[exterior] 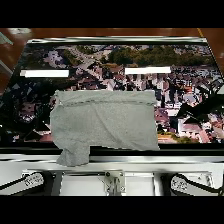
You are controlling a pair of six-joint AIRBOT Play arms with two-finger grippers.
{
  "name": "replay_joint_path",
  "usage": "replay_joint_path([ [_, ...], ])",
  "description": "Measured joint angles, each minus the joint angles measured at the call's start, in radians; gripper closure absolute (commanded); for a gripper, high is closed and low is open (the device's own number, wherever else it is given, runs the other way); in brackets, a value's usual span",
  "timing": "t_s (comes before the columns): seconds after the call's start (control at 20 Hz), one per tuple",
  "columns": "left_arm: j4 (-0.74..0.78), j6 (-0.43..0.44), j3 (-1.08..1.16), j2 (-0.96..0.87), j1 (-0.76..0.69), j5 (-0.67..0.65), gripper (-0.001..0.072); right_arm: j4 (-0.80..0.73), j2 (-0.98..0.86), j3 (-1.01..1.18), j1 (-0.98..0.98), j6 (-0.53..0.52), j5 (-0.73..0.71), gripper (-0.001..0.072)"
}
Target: Fold the shirts.
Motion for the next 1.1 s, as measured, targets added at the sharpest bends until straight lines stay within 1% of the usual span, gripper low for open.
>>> replay_joint_path([
  [0.15, -0.016, 0.048, -0.152, 0.033, 0.014, 0.039, 0.0056, 0.056, 0.045, -0.095, -0.027, -0.011, -0.041, 0.0139],
  [0.3, -0.044, 0.074, -0.24, 0.033, -0.015, 0.093, 0.0058, 0.08, 0.061, -0.141, -0.037, -0.01, -0.079, 0.0139],
  [0.35, -0.061, 0.081, -0.257, 0.027, -0.029, 0.114, 0.0081, 0.085, 0.064, -0.148, -0.039, -0.008, -0.086, 0.0139],
  [0.4, -0.088, 0.088, -0.27, 0.02, -0.045, 0.129, 0.0248, 0.09, 0.067, -0.154, -0.04, -0.006, -0.092, 0.0139],
  [0.45, -0.109, 0.095, -0.282, 0.011, -0.065, 0.153, 0.0432, 0.092, 0.068, -0.159, -0.041, -0.001, -0.1, 0.0139],
  [0.5, -0.132, 0.1, -0.288, 0.005, -0.078, 0.179, 0.0649, 0.093, 0.069, -0.161, -0.042, 0.001, -0.1, 0.0139],
  [0.55, -0.154, 0.108, -0.293, 0.001, -0.094, 0.197, 0.0679, 0.096, 0.07, -0.164, -0.043, 0.002, -0.101, 0.0139],
  [0.7, -0.218, 0.152, -0.301, -0.005, -0.118, 0.185, 0.0679, 0.082, 0.071, -0.176, -0.044, -0.003, -0.072, 0.0137],
  [0.8, -0.245, 0.179, -0.304, -0.005, -0.126, 0.153, 0.0679, 0.063, 0.072, -0.217, -0.058, -0.03, -0.021, 0.0137],
  [0.9, -0.256, 0.196, -0.305, 0.002, -0.129, 0.132, 0.0679, 0.082, 0.072, -0.29, -0.078, -0.061, 0.016, 0.0137],
  [1.0, -0.264, 0.208, -0.306, 0.012, -0.131, 0.118, 0.0679, 0.127, 0.072, -0.375, -0.084, -0.08, 0.003, 0.0138],
  [1.1, -0.269, 0.214, -0.306, 0.02, -0.132, 0.109, 0.0679, 0.18, 0.072, -0.456, -0.071, -0.089, -0.057, 0.0138],
])
